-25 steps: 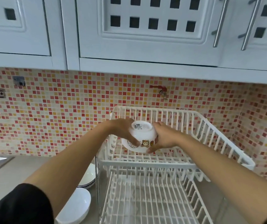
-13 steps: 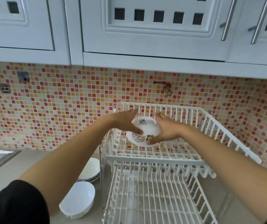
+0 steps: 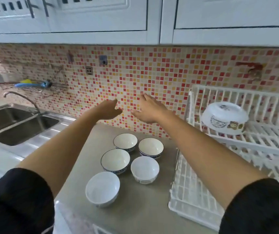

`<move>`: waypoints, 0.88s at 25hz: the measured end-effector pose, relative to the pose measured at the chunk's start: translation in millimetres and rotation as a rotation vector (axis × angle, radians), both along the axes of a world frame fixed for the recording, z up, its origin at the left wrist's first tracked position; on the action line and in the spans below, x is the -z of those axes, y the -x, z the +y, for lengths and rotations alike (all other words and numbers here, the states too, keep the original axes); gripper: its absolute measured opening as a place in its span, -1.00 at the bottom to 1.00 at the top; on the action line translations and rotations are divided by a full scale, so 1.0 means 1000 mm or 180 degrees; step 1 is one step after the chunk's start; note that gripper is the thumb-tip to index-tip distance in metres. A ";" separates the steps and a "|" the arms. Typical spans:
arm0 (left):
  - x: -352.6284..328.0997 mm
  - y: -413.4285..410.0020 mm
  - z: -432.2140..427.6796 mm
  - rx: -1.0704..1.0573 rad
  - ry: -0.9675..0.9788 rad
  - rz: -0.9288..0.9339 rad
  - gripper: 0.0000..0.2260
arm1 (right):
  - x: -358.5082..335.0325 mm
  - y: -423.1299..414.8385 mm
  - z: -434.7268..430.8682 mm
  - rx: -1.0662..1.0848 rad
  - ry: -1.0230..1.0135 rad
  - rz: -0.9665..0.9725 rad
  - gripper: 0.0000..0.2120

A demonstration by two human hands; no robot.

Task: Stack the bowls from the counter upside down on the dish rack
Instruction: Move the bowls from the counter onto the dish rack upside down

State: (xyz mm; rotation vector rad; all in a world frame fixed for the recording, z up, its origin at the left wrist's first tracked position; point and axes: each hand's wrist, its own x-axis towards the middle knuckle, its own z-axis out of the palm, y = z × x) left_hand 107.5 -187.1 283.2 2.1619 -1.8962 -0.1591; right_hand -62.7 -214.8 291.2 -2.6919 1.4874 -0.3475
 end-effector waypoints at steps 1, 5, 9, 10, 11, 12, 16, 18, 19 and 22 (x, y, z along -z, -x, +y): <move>0.020 -0.017 0.007 -0.0129 -0.0101 0.0033 -0.51 | 0.019 -0.018 0.002 -0.0050 -0.0113 -0.0054 -0.28; 0.121 -0.072 0.040 -0.0584 -0.0667 0.0127 -0.44 | 0.127 -0.070 0.026 -0.0026 -0.0836 -0.0357 -0.42; 0.217 -0.085 0.071 -0.0792 -0.1181 0.0423 -0.48 | 0.227 -0.081 0.054 0.0542 -0.1543 -0.0477 -0.44; 0.237 -0.087 0.078 -0.0798 -0.1242 0.0482 -0.50 | 0.247 -0.080 0.059 0.0656 -0.1697 -0.0442 -0.43; 0.255 -0.087 0.085 -0.0811 -0.1283 0.0538 -0.52 | 0.265 -0.080 0.062 0.0723 -0.1849 -0.0356 -0.43; 0.270 -0.088 0.090 -0.0804 -0.1340 0.0561 -0.53 | 0.281 -0.080 0.064 0.0735 -0.2017 -0.0244 -0.44; 0.298 -0.082 0.107 -0.0701 -0.1300 0.0632 -0.44 | 0.307 -0.081 0.077 0.0701 -0.2569 -0.0366 -0.65; 0.297 -0.087 0.110 -0.0613 -0.1282 0.0672 -0.45 | 0.306 -0.081 0.082 0.0729 -0.2748 -0.0681 -0.79; 0.295 -0.092 0.111 -0.0560 -0.1290 0.0716 -0.46 | 0.304 -0.081 0.085 0.0770 -0.2751 -0.0781 -0.86; 0.275 -0.100 0.113 -0.0510 -0.1189 0.1008 -0.48 | 0.285 -0.077 0.093 0.0876 -0.2523 -0.1185 -0.84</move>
